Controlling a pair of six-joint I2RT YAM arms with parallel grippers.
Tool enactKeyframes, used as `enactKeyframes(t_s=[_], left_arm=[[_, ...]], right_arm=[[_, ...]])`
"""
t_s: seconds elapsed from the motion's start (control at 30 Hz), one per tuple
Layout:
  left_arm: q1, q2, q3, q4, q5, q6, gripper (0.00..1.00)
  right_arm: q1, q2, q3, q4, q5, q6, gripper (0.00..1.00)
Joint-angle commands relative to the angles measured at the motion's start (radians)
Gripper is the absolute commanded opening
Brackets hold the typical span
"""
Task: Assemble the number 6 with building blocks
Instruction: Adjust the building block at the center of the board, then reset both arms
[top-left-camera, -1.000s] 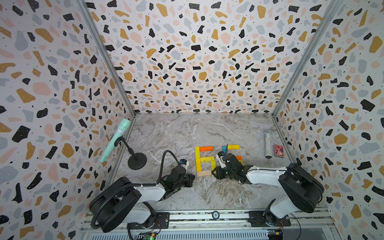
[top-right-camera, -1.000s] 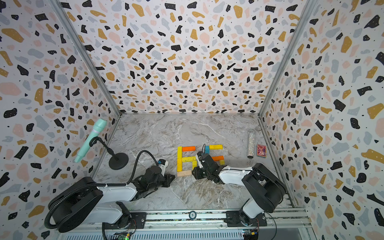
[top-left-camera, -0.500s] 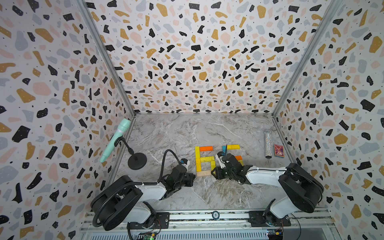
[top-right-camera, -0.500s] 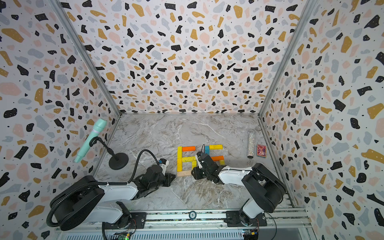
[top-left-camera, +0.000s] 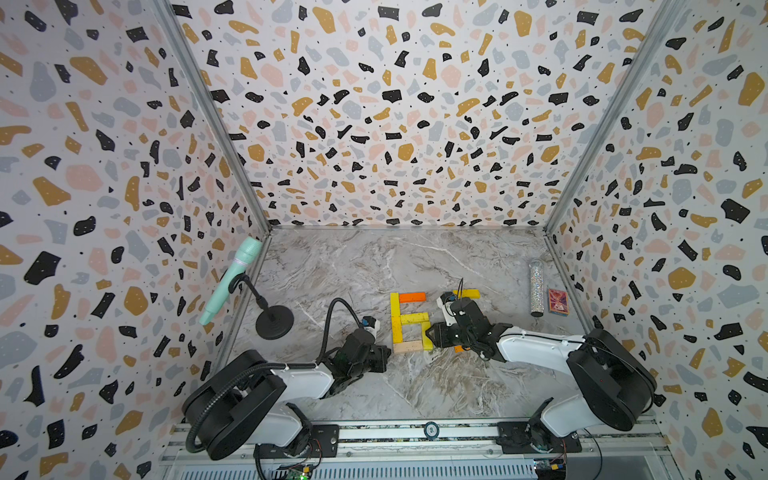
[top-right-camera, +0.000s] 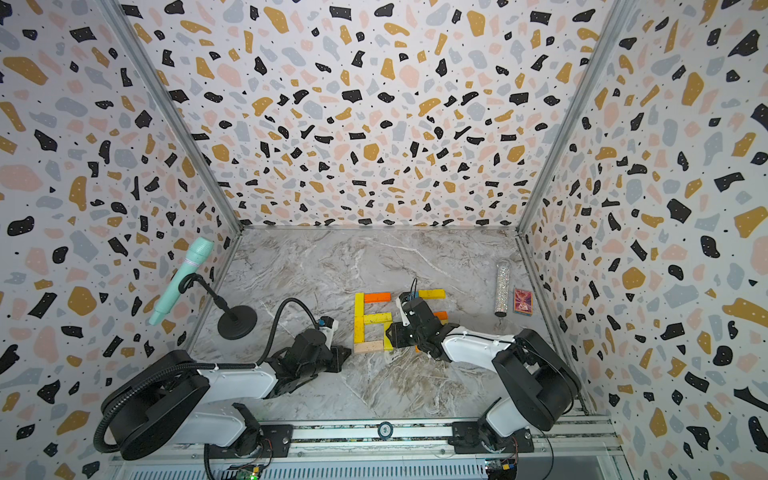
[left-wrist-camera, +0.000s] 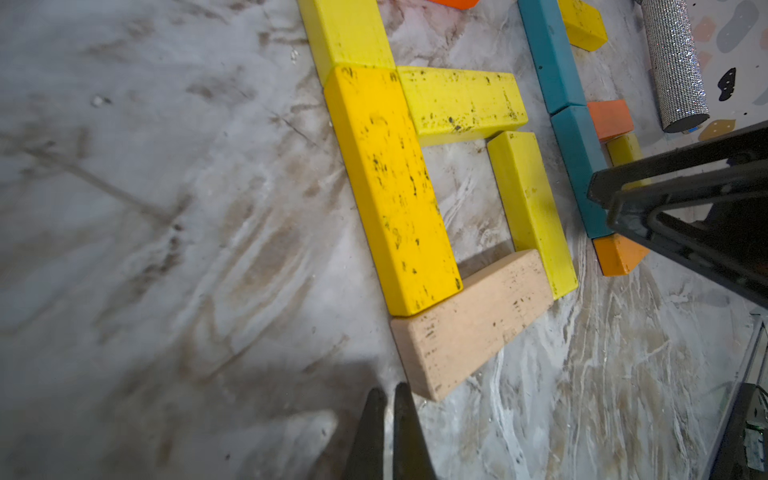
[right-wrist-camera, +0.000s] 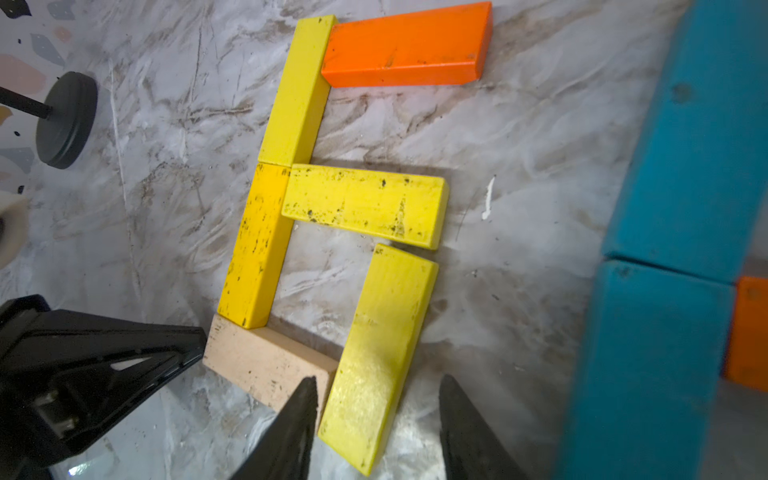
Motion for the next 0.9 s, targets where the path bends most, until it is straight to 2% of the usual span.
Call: enactKeyframes(t_s=[0.0, 0.13, 0.23, 0.33, 0.4, 0.47, 0.5, 0.57, 0.6, 0.67, 0.73, 0.8, 0.87], left_arm=[[-0.006, -0.021, 0.005, -0.081, -0.04, 0.009, 0.0], [-0.004, -0.068, 0.017, -0.116, -0.068, 0.019, 0.0], [-0.004, -0.147, 0.069, -0.208, -0.127, 0.053, 0.0], [-0.001, -0.271, 0.151, -0.346, -0.281, 0.123, 0.0], [0.017, -0.36, 0.195, -0.414, -0.443, 0.166, 0.1], [0.065, -0.443, 0.22, -0.441, -0.592, 0.228, 0.13], [0.088, -0.475, 0.221, -0.432, -0.652, 0.252, 0.24], [0.137, -0.528, 0.191, -0.367, -0.791, 0.303, 0.79], [0.159, -0.545, 0.164, -0.324, -0.887, 0.315, 1.0], [0.204, -0.56, 0.1, -0.212, -1.032, 0.348, 0.99], [0.262, -0.549, -0.003, 0.0, -1.106, 0.45, 0.99], [0.339, -0.515, -0.07, 0.144, -1.094, 0.49, 0.99], [0.438, -0.469, -0.109, 0.234, -1.008, 0.493, 0.99]], right_arm=[[-0.004, 0.029, 0.048, -0.001, -0.015, -0.033, 0.5], [-0.003, 0.05, 0.08, 0.002, -0.028, -0.049, 0.5], [-0.004, 0.018, 0.101, -0.011, -0.013, -0.071, 0.5], [-0.016, -0.085, 0.091, -0.03, 0.065, -0.114, 0.5], [-0.051, -0.186, 0.068, -0.04, 0.121, -0.149, 0.51], [-0.136, -0.308, 0.031, -0.041, 0.139, -0.182, 0.51], [-0.182, -0.361, 0.012, -0.038, 0.128, -0.199, 0.52], [-0.292, -0.457, -0.023, -0.036, 0.114, -0.228, 0.54], [-0.349, -0.498, -0.045, -0.028, 0.119, -0.253, 0.55], [-0.435, -0.557, -0.093, 0.0, 0.171, -0.296, 0.58], [-0.511, -0.593, -0.177, 0.1, 0.246, -0.342, 0.69], [-0.575, -0.599, -0.266, 0.228, 0.305, -0.358, 0.78], [-0.652, -0.565, -0.358, 0.407, 0.281, -0.362, 0.89]])
